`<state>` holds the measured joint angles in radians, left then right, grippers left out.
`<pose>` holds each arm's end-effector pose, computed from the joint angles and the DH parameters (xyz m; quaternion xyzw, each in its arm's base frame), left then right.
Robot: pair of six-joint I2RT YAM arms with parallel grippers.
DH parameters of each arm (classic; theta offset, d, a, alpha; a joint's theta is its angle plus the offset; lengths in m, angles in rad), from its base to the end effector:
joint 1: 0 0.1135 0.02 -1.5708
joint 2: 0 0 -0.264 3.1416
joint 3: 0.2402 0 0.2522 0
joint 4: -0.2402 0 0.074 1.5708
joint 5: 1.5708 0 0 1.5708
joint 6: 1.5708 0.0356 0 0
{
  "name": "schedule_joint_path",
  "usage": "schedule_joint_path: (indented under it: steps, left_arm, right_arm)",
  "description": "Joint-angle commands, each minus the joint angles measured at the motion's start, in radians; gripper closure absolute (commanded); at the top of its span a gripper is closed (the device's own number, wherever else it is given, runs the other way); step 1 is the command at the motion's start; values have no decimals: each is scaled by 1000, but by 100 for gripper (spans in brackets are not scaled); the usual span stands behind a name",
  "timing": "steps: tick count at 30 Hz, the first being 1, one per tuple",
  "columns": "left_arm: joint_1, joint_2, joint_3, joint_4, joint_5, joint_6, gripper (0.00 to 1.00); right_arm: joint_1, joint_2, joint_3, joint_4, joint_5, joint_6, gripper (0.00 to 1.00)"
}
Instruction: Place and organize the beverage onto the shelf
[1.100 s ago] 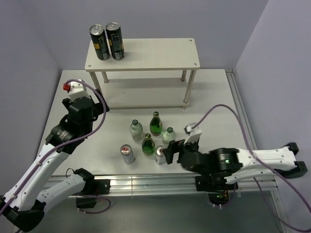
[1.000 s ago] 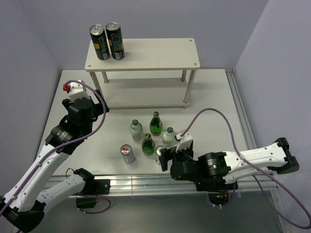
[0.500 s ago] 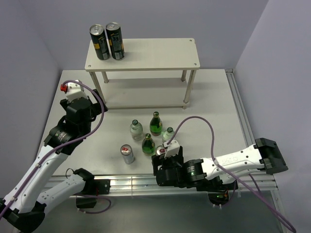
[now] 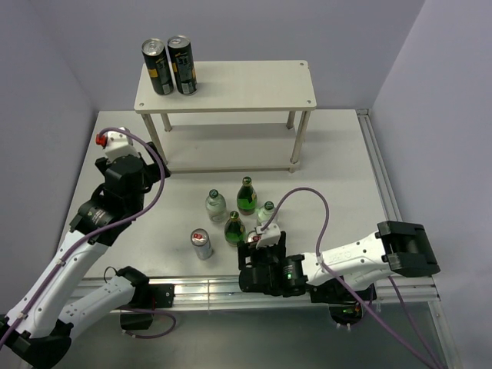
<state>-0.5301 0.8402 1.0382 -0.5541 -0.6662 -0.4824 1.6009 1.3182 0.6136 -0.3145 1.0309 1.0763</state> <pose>0.1559 -0.0659 0.3816 -0.1680 0.7803 -0.0267 0.6019 0.0237 0.2287 0.1776 -0.0874 0.8434 0.1215 0.5161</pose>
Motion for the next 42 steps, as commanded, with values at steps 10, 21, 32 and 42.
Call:
schedule_joint_path:
  steps: [10,21,32,42]
  left_arm:
    - [28,-3,-1,39,42,22,1]
    - [38,-15,0,36,42,19,1]
    - [50,-10,5,25,56,16,1]
    - [73,-24,-3,37,86,16,1]
  right_arm:
    - [-2,88,-11,72,250,119,33]
    - [70,-31,252,-441,267,280,100]
    - [44,-71,920,-821,403,6,100]
    - [-442,-156,997,126,-70,-1102,100]
